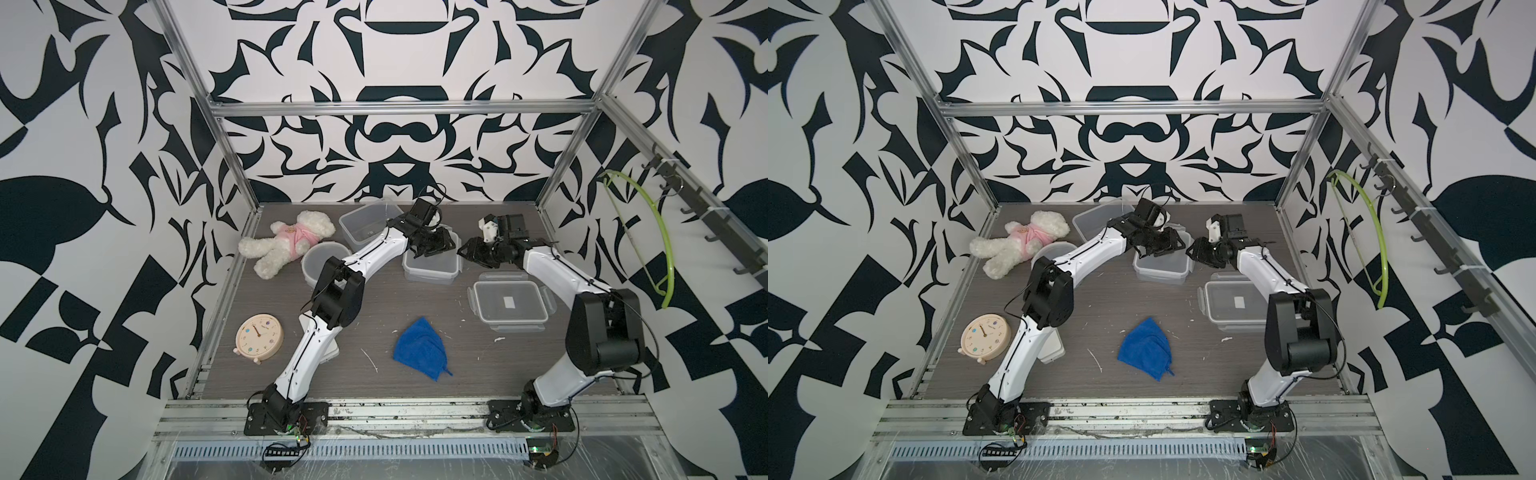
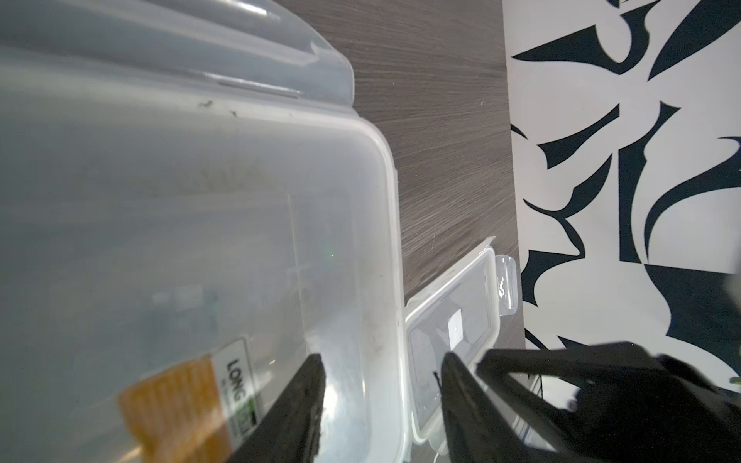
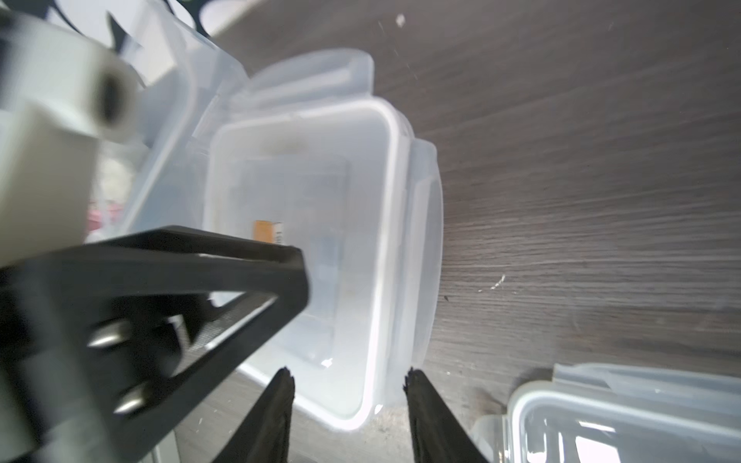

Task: Wipe the insides of the lunch boxes
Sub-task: Open the fastener of the lunch box, then adjust the lunch box at the center of the board.

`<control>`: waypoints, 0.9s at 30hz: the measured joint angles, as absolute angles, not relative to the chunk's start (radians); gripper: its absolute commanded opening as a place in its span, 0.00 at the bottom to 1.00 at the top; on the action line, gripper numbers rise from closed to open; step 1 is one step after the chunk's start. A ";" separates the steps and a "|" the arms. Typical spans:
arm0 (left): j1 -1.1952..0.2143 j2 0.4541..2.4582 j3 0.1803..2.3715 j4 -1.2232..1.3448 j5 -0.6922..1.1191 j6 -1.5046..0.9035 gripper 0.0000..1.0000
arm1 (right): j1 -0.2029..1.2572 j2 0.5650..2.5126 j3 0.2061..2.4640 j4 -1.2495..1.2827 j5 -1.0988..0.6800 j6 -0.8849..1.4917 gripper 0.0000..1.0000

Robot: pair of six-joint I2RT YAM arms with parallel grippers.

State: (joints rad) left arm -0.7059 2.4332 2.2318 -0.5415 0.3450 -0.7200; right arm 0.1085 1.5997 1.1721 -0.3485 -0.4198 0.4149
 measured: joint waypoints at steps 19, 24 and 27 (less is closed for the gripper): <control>-0.540 2.037 1.765 -0.491 0.206 -0.708 0.54 | 0.361 1.787 1.358 -0.513 -0.121 0.333 0.30; -0.562 2.151 1.798 -0.474 0.218 -0.711 0.54 | 0.353 1.791 1.409 -0.541 -0.072 0.335 0.23; -0.577 2.188 1.797 -0.469 0.230 -0.720 0.55 | 0.350 1.797 1.455 -0.567 -0.049 0.327 0.21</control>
State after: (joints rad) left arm -0.5770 2.1880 1.7966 -0.4694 0.2298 -0.7200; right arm 0.3504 1.7969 1.4548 -0.5667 -0.0486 0.3275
